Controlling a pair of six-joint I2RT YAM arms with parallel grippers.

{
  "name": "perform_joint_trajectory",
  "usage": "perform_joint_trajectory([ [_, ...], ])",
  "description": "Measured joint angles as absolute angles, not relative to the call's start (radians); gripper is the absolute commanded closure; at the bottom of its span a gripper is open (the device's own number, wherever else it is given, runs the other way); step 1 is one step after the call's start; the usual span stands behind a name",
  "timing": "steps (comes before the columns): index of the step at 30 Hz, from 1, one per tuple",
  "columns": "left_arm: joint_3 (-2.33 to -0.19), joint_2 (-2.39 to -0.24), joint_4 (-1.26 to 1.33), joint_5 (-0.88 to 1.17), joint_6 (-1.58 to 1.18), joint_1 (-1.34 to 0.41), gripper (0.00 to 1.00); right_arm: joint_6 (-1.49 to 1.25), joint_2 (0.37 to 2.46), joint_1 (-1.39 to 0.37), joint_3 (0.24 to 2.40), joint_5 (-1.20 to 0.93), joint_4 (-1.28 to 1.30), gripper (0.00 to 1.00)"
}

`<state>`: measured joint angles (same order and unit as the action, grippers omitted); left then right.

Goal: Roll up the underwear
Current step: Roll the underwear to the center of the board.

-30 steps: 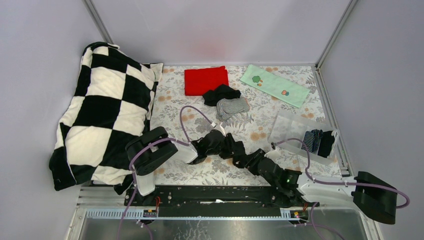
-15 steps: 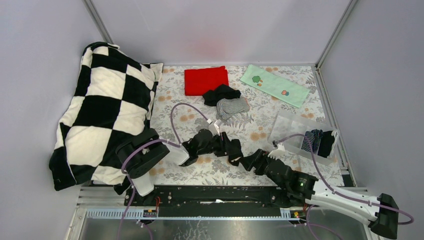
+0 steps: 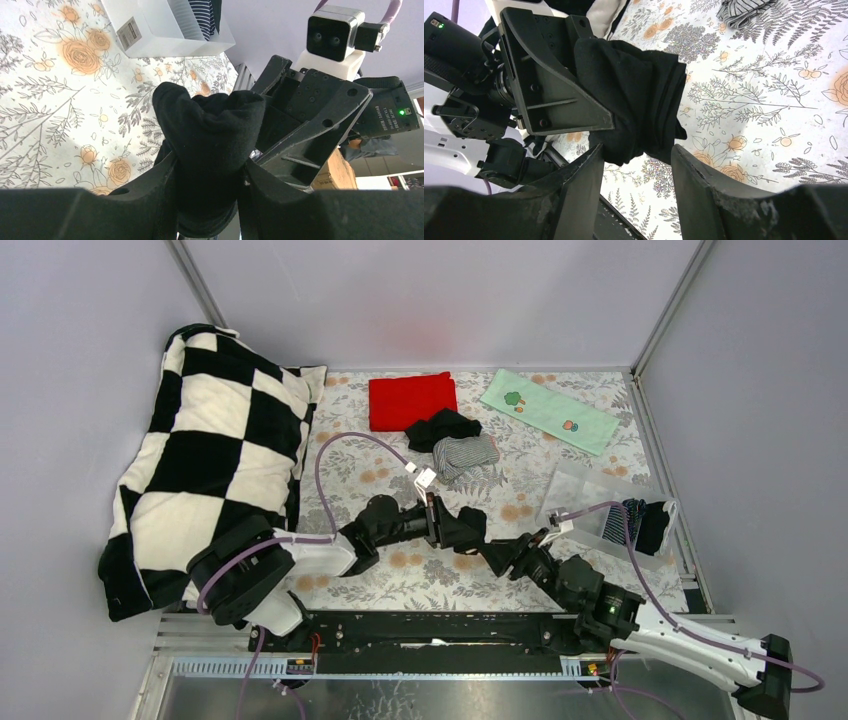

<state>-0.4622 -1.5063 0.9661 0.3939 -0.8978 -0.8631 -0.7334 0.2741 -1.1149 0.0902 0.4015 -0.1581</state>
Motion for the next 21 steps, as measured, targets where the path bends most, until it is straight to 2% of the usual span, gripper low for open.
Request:
perform_joint_trajectory([
  [3,-0.462,-1.496,0.958,0.394,-0.88,-0.862,1.0,-0.729,0.303,-1.114,0.091,0.398,-0.196,0.46],
  [8,-0.462,-1.496,0.927,0.389,-0.871,-0.862,1.0,-0.746,0.373,-1.115,0.09,0.369,-0.292,0.39],
  [12,-0.462,-1.496,0.916,0.38,-0.867,-0.862,1.0,-0.766,0.447,-1.115,0.09,0.326,-0.361,0.39],
  [17,-0.461,-1.496,0.888,0.373,-0.854,-0.862,1.0,-0.821,0.496,-1.115,0.09,0.328,-0.372,0.47],
  [21,-0.442,-1.496,0.885,0.362,-0.853,-0.862,1.0,-0.872,0.496,-1.114,0.09,0.344,-0.355,0.48],
])
